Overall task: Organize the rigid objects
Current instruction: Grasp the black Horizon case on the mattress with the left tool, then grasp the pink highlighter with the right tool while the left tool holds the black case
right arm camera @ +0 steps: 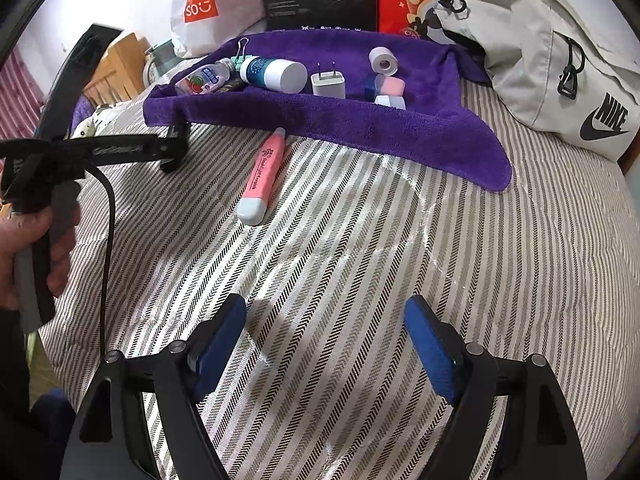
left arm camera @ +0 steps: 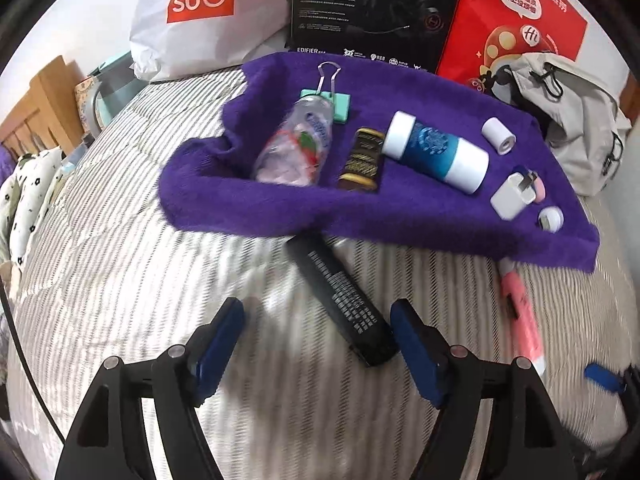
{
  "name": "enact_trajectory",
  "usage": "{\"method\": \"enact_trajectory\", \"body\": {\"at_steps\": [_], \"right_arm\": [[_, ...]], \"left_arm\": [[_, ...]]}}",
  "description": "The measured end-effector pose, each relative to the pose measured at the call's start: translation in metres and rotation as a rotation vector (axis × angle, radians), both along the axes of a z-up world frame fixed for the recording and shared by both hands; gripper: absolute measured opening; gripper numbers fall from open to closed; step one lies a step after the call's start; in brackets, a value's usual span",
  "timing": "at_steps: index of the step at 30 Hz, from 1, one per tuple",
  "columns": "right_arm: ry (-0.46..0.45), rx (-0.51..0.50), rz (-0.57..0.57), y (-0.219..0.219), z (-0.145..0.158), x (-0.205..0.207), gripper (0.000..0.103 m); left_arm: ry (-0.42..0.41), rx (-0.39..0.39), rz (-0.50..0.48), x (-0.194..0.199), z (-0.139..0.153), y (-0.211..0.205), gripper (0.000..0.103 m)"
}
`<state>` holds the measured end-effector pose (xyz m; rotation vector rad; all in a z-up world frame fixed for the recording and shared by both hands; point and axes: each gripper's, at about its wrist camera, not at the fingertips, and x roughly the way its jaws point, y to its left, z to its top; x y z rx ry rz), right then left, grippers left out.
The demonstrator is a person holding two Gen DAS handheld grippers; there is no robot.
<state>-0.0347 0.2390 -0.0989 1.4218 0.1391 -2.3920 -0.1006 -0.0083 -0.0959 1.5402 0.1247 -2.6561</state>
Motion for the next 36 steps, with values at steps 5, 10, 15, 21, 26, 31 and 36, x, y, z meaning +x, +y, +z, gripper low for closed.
{"method": "enact_trajectory", "body": {"at_steps": [5,10,15,21,26,31,36], "right_arm": [[-0.002,0.012,-0.006,-0.002,0.000,0.000,0.082],[0.000,0.029,-0.001,-0.007,-0.001,0.000,0.082],[-0.008,0.037,-0.002,-0.008,-0.001,-0.001,0.082],[-0.013,0.052,-0.009,-0.013,-0.002,0.000,0.082],[-0.018,0.064,-0.007,-0.020,-0.002,0.000,0.082],[-0.026,0.067,0.001,-0.026,0.000,0.000,0.082],[0.009,0.047,0.004,-0.033,0.012,0.000,0.082]], "left_arm": [[-0.015,-0.031,-0.009,0.014,-0.001,-0.032,0.075],[0.021,0.052,-0.055,0.011,0.001,-0.042,0.072],[0.050,-0.032,-0.149,0.002,-0.002,-0.021,0.064],[0.074,-0.037,-0.219,-0.002,0.003,-0.015,0.032],[0.086,-0.071,-0.260,0.002,0.004,-0.007,0.021],[0.073,0.001,-0.253,0.005,0.006,-0.019,0.021],[0.073,0.028,-0.244,0.015,0.008,-0.031,0.021]]}}
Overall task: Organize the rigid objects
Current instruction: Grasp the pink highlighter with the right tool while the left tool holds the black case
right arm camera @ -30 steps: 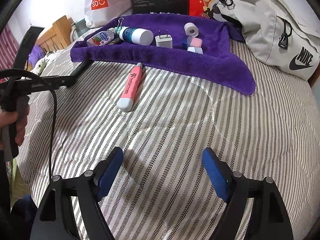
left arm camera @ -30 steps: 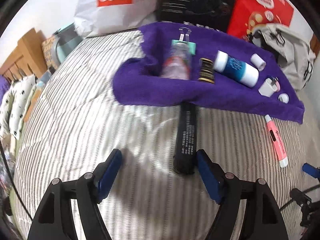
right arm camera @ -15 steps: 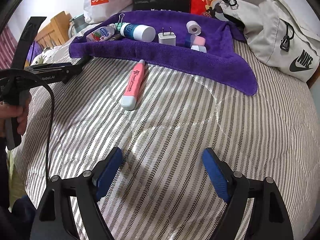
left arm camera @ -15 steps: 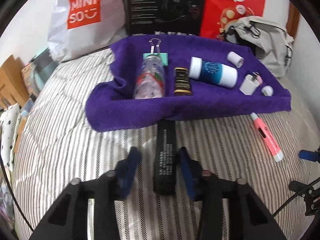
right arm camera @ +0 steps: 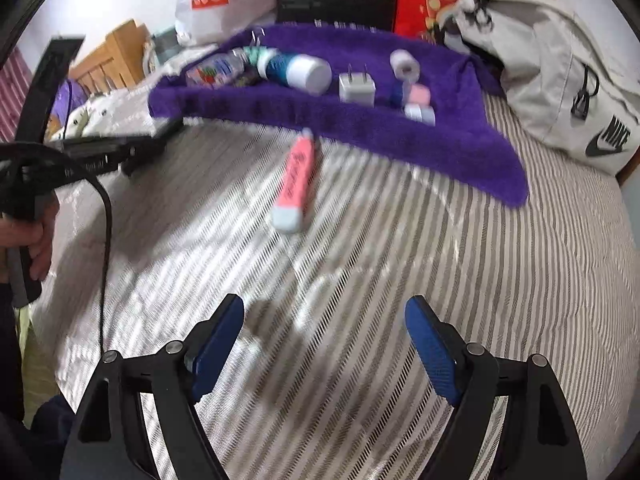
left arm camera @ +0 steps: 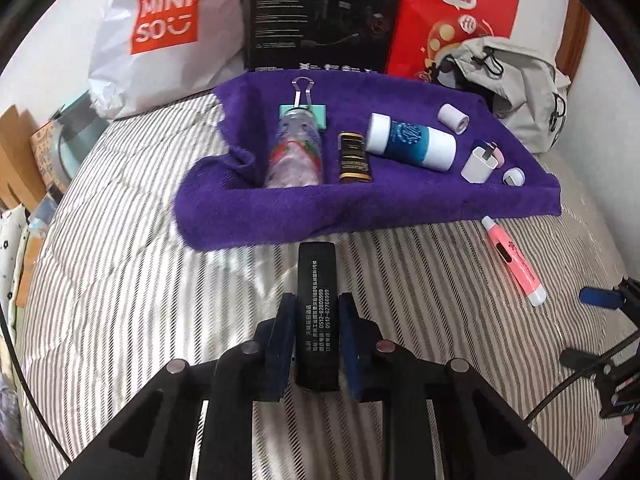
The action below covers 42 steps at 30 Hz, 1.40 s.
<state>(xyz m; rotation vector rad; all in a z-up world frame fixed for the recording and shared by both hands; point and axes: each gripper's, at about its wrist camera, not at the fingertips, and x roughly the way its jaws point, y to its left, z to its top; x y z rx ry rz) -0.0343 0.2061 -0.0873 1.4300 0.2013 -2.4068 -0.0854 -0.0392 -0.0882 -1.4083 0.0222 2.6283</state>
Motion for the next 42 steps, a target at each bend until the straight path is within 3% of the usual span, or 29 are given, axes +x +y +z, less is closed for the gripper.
{"method": "enact_trajectory", "body": {"at_steps": [4,11,14,19,23,24,31,36,42], "right_arm": [[0.058,-0.085,0.003,-0.008,0.012,-0.011,0.082],[0.079,-0.061,-0.010,-0.036,-0.006,-0.049,0.080],[0.106,-0.012,-0.036,-0.042,-0.015,-0.058,0.066],[0.140,0.000,-0.025,-0.048,-0.014,-0.059,0.051],[0.131,0.002,-0.003,-0.052,-0.011,-0.057,0.020],[0.125,0.001,-0.003,-0.051,-0.011,-0.058,0.017],[0.100,0.002,0.008,-0.051,-0.010,-0.061,0.017],[0.072,-0.068,-0.011,-0.040,-0.009,-0.060,0.017],[0.066,-0.080,-0.030,-0.025,-0.007,-0.054,0.017]], "left_arm": [[-0.003,0.009,0.005,0.006,0.002,-0.010,0.021],[-0.010,0.027,0.039,0.015,0.001,-0.030,0.021],[-0.014,0.034,0.053,0.018,0.000,-0.037,0.021],[-0.009,0.046,0.072,0.019,0.001,-0.047,0.021],[-0.007,0.058,0.066,0.017,0.001,-0.046,0.021],[-0.008,0.060,0.063,0.017,0.001,-0.046,0.021],[-0.010,0.070,0.048,0.017,0.002,-0.042,0.021],[-0.001,0.068,0.045,0.017,0.008,-0.040,0.021],[0.011,0.092,0.055,0.012,0.016,-0.036,0.021]]}}
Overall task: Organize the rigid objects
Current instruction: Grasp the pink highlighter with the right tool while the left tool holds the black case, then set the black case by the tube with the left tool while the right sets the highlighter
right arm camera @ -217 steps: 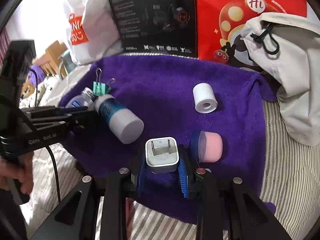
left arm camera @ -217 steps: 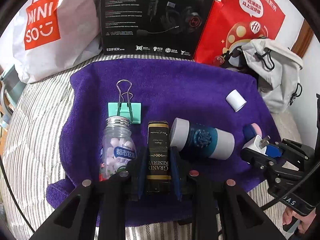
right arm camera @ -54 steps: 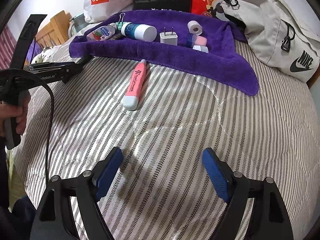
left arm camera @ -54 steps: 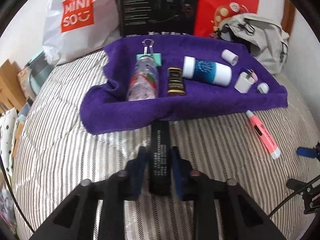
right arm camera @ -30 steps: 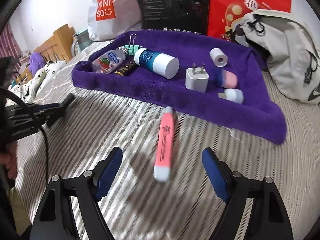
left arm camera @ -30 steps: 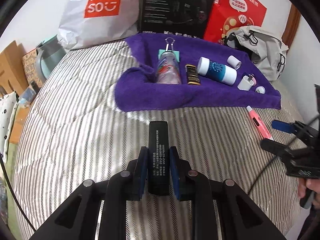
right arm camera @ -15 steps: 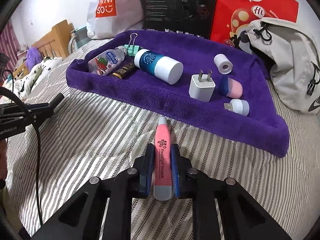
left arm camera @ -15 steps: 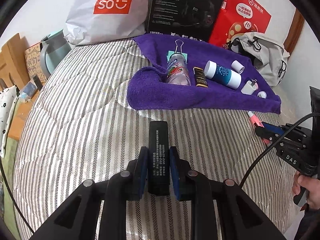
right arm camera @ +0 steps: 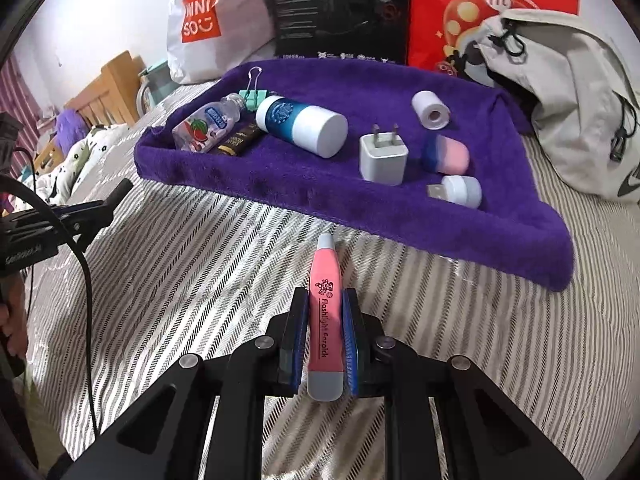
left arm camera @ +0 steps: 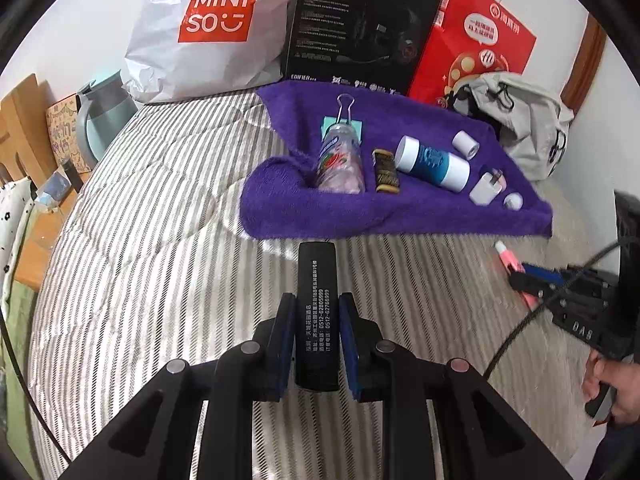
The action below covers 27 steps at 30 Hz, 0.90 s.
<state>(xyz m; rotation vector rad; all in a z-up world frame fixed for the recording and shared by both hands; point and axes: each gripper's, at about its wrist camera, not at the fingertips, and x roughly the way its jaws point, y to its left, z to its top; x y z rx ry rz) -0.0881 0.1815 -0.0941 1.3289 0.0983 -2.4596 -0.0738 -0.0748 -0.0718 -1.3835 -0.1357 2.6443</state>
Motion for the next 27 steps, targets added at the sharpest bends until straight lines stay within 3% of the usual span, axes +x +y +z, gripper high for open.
{"method": "enact_trajectory", "body": {"at_steps": [14,27], "right_arm": [[0.041,-0.035,-0.005,0.024,0.029,0.006,0.017],[0.083,-0.071,0.014,0.030,0.059,-0.044,0.017]], "left_arm": [[0.055,0.005,-0.053,-0.021,0.033,0.032,0.021],[0.024,0.011,-0.073,-0.070,0.031,0.055,0.021]]}}
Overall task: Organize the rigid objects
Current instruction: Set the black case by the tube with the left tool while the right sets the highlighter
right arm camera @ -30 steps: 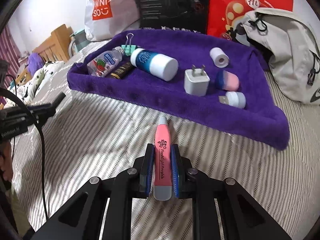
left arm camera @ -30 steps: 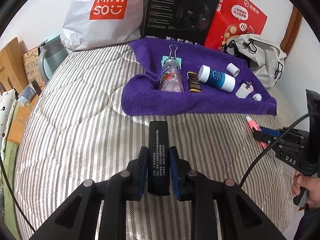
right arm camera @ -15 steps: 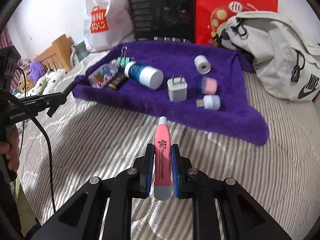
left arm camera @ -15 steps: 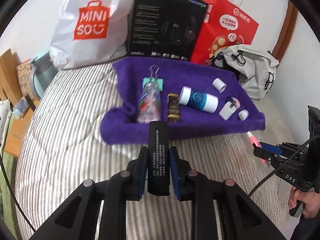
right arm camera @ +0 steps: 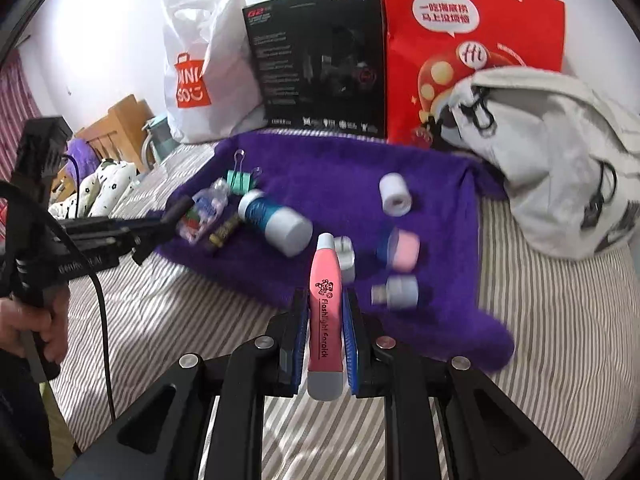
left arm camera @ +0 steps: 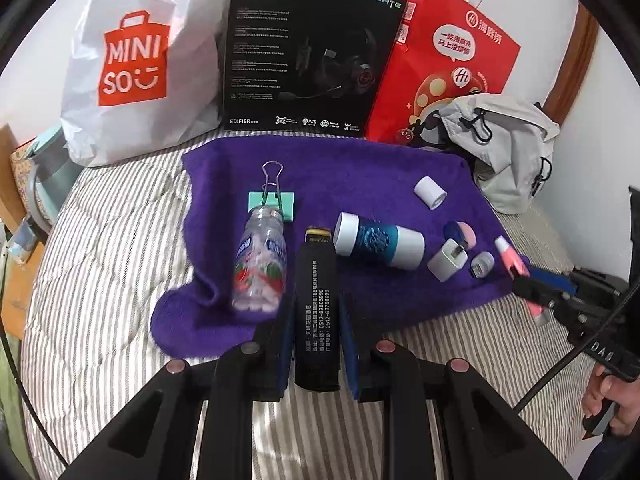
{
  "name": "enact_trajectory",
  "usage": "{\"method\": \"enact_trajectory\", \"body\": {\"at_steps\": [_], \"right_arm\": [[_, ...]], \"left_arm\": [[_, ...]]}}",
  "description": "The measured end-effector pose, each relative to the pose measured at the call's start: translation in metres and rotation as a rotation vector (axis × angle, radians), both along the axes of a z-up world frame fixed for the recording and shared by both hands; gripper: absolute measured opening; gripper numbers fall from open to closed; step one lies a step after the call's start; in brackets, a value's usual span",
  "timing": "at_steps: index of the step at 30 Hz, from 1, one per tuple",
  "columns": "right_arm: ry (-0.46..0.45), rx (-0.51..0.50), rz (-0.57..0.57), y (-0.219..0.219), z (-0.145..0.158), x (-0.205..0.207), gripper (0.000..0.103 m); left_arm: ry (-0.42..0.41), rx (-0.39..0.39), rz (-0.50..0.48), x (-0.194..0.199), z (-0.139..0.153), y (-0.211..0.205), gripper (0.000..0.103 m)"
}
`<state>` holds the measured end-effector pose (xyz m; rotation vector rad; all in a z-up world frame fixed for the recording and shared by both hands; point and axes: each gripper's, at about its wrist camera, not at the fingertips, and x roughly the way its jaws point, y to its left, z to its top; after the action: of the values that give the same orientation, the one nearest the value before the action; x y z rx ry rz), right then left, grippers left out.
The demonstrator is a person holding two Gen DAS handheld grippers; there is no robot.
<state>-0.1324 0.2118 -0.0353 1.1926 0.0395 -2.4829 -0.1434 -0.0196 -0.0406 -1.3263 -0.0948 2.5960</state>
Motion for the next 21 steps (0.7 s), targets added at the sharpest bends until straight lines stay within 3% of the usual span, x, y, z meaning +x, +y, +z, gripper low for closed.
{"method": "enact_trajectory", "body": {"at_steps": [9,21], "right_arm": [[-0.026,-0.001,0.019,-0.009,-0.004,-0.061,0.017],[-0.117,0.079,0.052,-0.030,-0.040,-0.120,0.017]], "left_arm": [[-0.047,-0.003,0.016,-0.037,-0.017,0.008,0.021],[-0.089,-0.026,0.007,-0.057,-0.033,0.018,0.021]]}}
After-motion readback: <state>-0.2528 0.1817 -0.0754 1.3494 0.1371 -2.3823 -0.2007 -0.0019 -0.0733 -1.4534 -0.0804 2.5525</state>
